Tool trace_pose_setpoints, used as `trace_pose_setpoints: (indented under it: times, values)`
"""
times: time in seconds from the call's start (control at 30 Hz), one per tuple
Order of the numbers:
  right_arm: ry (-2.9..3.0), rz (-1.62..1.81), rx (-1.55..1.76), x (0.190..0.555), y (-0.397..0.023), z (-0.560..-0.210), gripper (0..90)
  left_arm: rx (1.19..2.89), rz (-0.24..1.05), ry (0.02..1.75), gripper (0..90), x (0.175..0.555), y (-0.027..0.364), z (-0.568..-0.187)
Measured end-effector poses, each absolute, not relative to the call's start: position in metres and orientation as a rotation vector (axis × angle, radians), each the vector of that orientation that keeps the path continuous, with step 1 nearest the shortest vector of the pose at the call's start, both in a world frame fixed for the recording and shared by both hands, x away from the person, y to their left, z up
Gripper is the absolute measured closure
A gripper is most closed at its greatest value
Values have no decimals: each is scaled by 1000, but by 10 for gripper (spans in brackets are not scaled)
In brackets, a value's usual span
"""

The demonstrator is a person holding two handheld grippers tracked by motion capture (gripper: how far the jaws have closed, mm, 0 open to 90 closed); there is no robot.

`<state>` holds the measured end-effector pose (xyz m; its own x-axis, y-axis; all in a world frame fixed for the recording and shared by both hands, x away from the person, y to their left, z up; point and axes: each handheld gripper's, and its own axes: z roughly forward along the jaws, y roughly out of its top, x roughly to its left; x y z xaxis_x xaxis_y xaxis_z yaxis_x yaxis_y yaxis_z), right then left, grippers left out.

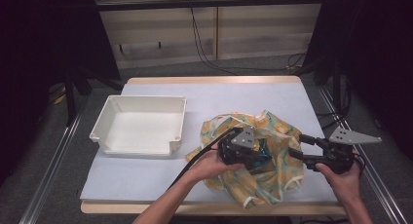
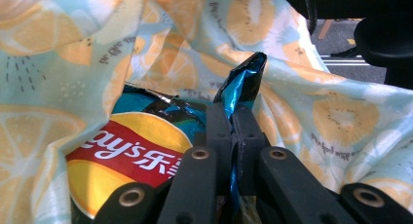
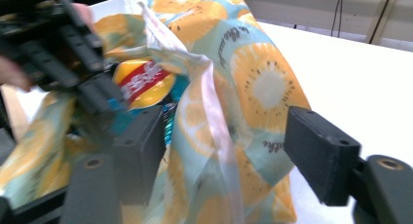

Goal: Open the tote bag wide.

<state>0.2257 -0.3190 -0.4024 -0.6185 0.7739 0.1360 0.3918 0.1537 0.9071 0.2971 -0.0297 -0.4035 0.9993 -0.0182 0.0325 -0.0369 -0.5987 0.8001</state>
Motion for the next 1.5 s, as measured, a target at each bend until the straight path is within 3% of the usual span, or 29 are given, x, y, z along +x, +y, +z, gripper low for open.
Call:
trace_pose_setpoints:
  times: [0.23,0.37,0.67,0.87,1.0,1.5]
  values:
    - [2101,1435,1115,256,-306,-404,226,2202,15,-51,882,292,-29,-404]
    - [2127,1428,1084,268,-295,-401,246,2187,8,-51,882,290,-25,-405]
    - [2195,1394,1106,284,-286,-416,484,2143,-15,-51,882,284,-6,-398]
    - [2221,1417,1098,291,-283,-417,763,2125,-17,-72,882,278,-6,-400]
    - [2187,1467,1115,298,-290,-414,866,2126,-39,-74,882,276,-6,-402]
    - [2056,1463,1242,334,-313,-412,894,2121,-73,-198,886,265,-1,-394]
